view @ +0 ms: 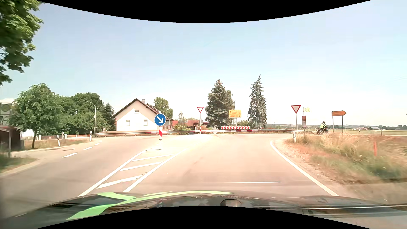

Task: Follow the waypoints while adhering to traffic rules and regulations

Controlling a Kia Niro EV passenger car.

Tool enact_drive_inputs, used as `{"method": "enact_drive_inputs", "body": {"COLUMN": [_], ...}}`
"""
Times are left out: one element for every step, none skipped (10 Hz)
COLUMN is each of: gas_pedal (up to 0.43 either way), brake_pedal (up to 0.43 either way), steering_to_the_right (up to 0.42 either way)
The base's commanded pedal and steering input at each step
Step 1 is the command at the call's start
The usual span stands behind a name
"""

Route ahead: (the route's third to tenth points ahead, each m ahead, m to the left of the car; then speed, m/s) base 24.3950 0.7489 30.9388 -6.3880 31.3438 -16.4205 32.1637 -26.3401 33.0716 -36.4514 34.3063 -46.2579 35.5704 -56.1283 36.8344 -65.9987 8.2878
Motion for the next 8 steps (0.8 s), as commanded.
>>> {"method": "enact_drive_inputs", "body": {"gas_pedal": [0.0, 0.0, 0.0, 0.0, 0.0, 0.0, 0.0, 0.0], "brake_pedal": [0.0, 0.0, 0.0, 0.0, 0.0, 0.0, 0.0, 0.006], "steering_to_the_right": [0.024, 0.026, 0.029, 0.036, 0.049, 0.059, 0.068, 0.075]}}
